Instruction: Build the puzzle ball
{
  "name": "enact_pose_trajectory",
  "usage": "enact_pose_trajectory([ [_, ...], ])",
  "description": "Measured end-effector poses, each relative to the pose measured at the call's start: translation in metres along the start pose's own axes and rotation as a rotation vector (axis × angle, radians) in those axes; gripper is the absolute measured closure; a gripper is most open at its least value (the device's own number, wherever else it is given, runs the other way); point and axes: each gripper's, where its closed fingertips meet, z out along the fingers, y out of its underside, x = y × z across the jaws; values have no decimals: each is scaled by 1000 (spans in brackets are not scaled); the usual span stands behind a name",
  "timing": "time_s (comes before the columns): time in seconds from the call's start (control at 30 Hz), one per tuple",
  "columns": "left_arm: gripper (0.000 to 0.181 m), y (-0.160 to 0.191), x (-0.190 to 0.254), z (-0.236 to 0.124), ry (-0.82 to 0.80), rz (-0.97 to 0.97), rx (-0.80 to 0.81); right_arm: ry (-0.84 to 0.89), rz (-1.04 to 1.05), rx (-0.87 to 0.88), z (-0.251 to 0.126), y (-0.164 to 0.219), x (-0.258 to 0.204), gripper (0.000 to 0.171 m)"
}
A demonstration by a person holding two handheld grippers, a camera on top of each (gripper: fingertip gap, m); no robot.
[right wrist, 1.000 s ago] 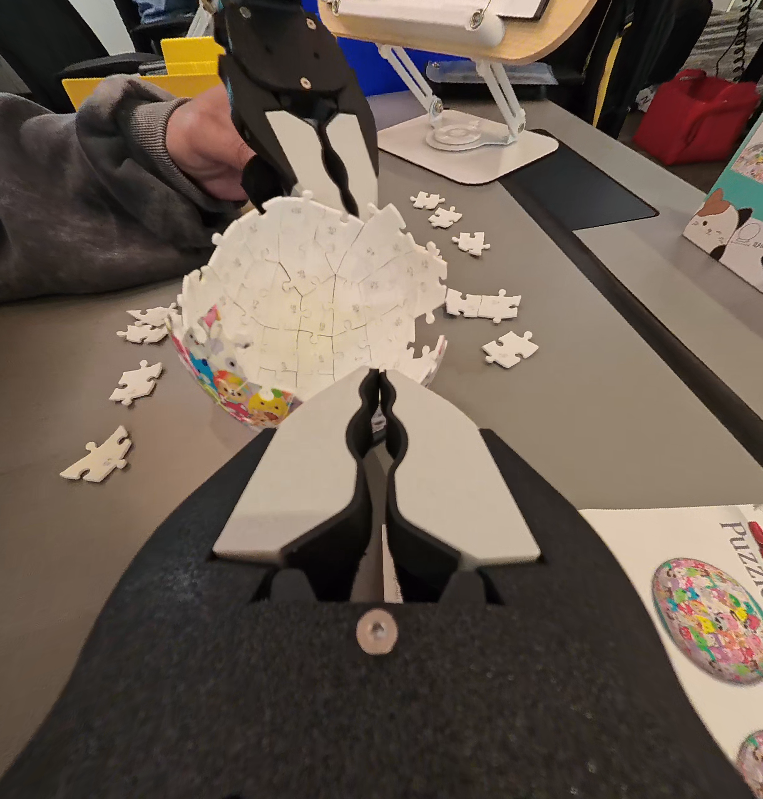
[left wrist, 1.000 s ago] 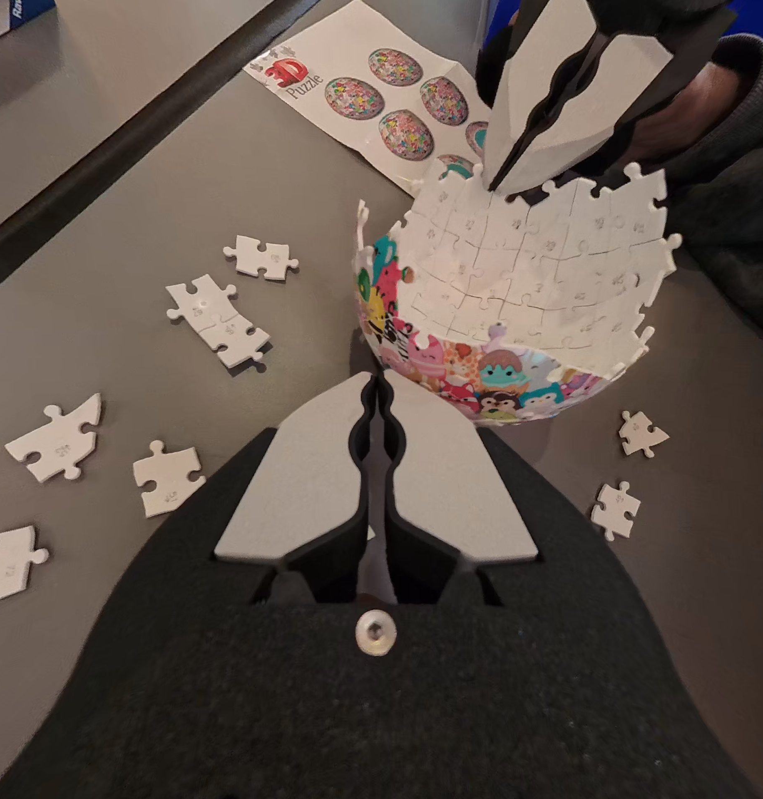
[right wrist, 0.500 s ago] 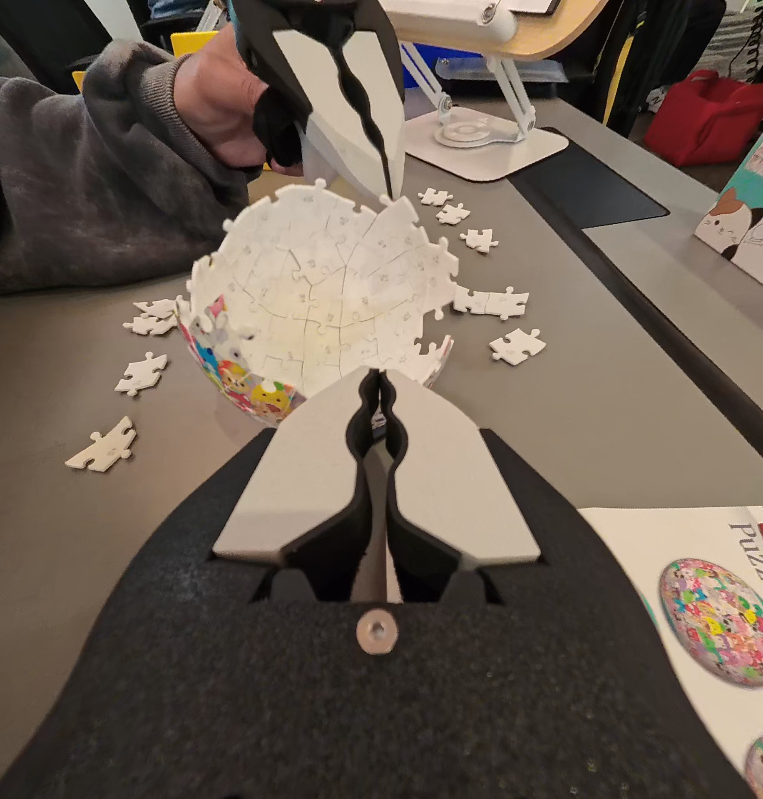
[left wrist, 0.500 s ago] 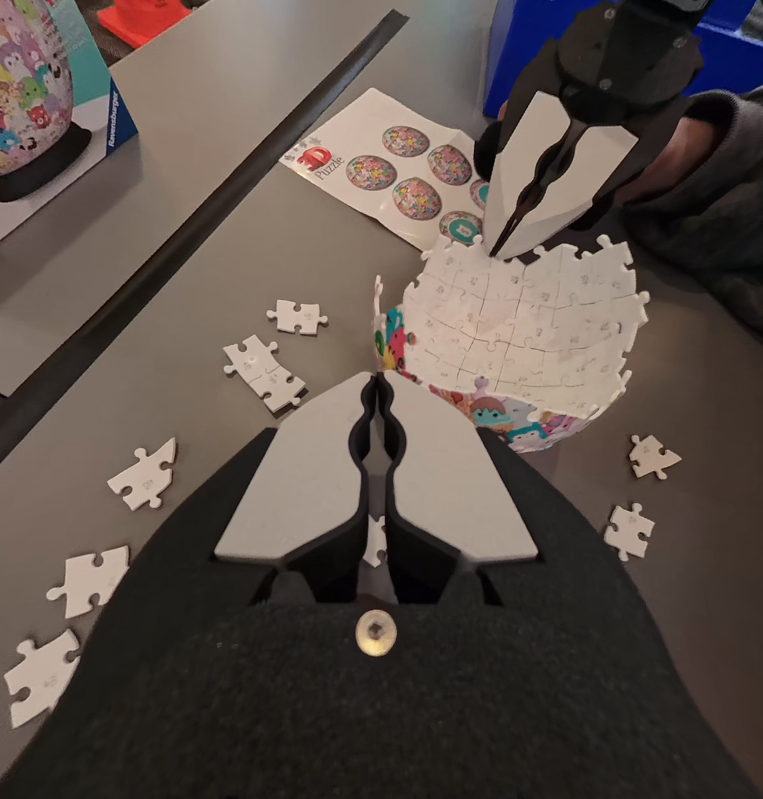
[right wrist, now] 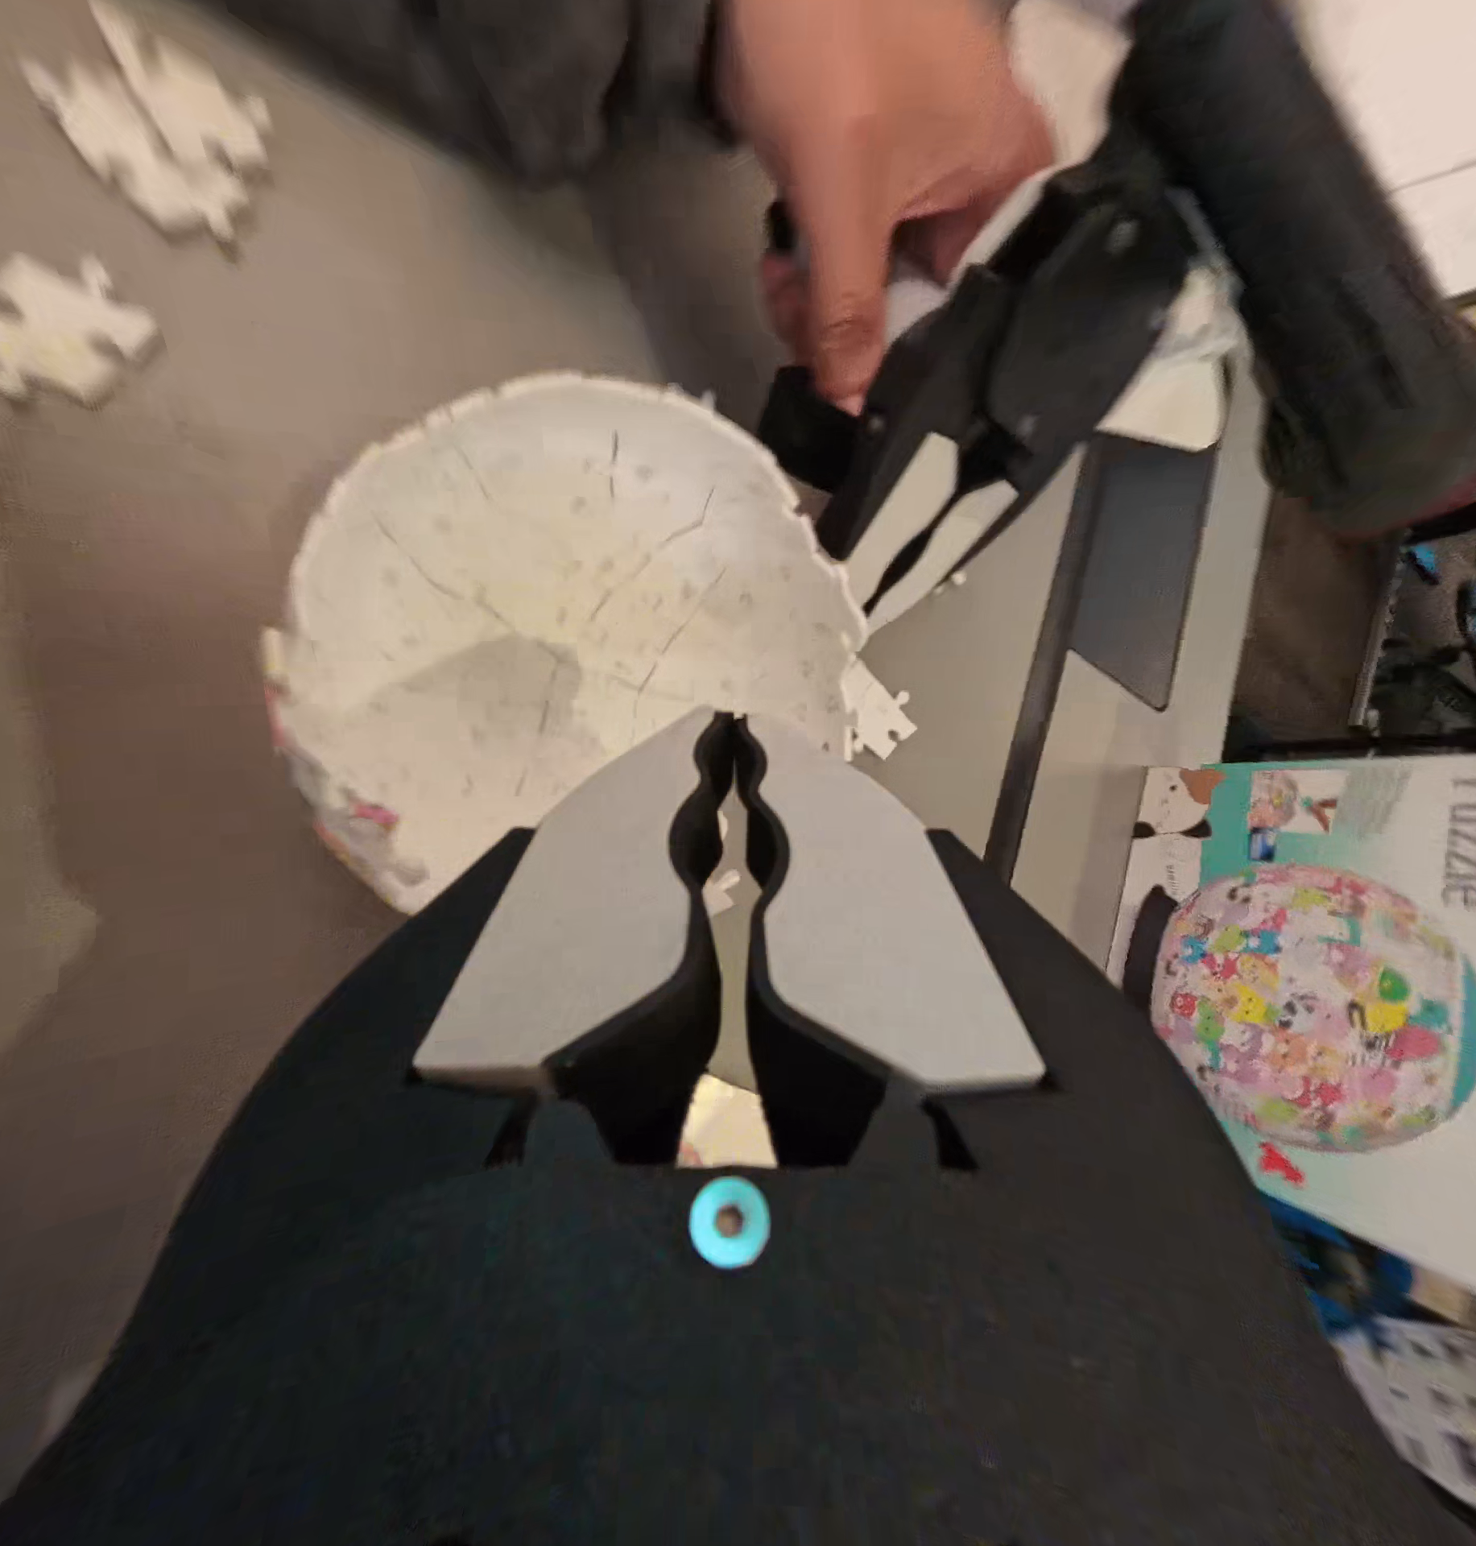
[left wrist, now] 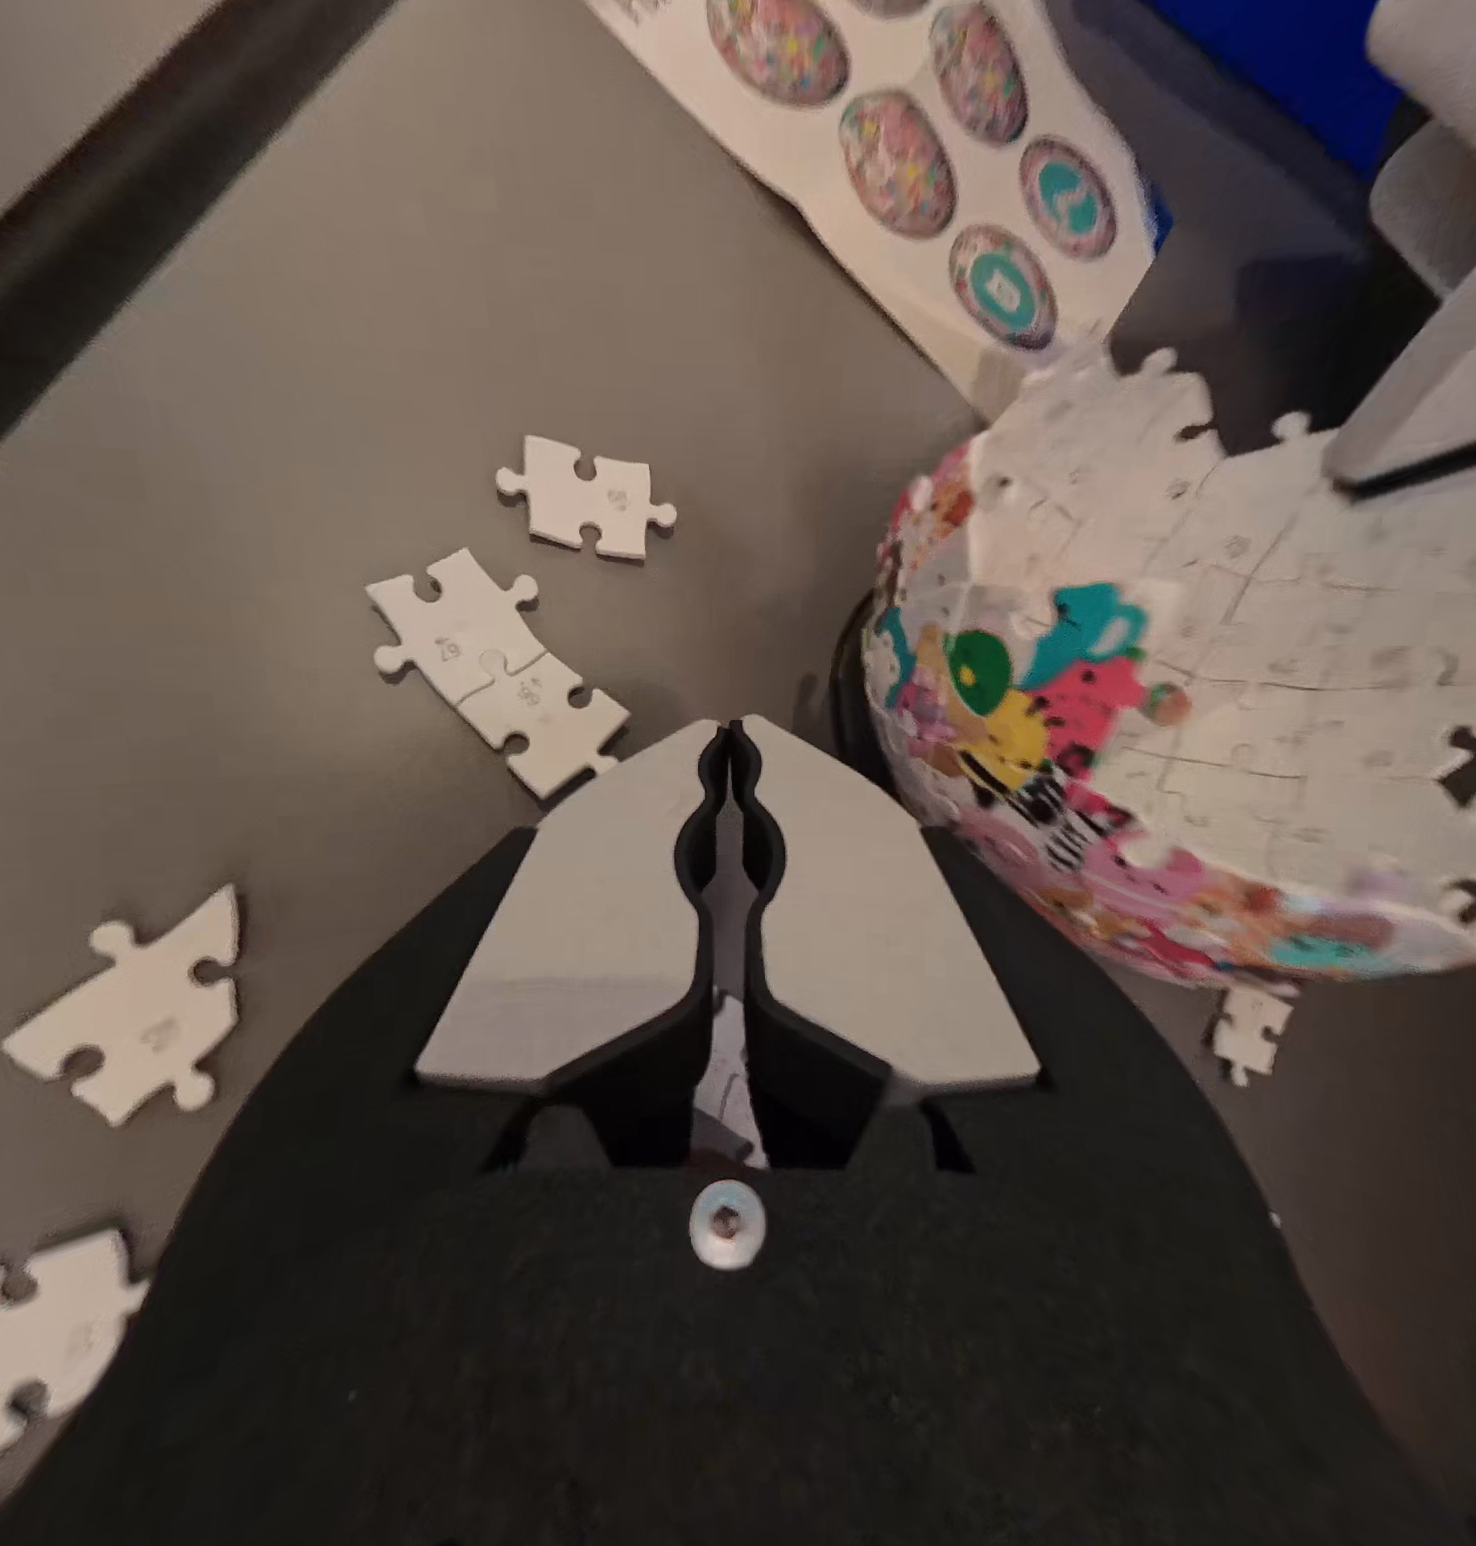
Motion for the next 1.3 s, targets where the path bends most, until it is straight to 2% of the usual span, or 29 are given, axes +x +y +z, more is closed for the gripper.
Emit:
enact_pose_trajectory([
  [0.13,181,-4,0,22,42,50,-91,-151,-72,-140,33,7,-15,171],
  [0.27,181,-9,7,33,139,60,-126,-149,-125,-276,49,20,-19,171],
  [0.43,181,-7,11,33,187,70,-143,-125,-158,-352,57,25,-16,171],
  [0.67,181,-6,14,33,194,78,-152,-129,-173,-414,67,30,-16,171],
  [0.83,181,-6,15,33,197,76,-151,-159,-135,-378,57,25,-19,171],
  [1.0,181,-6,14,33,189,75,-147,-170,-126,-405,67,32,-21,171],
  [1.07,181,-6,14,33,193,72,-148,-150,-140,-404,61,30,-17,171],
  [1.17,181,-5,13,32,183,77,-148,-122,-88,-293,38,10,-9,171],
  [1.3,181,-7,8,25,154,81,-127,10,-14,-199,-3,4,14,171],
])
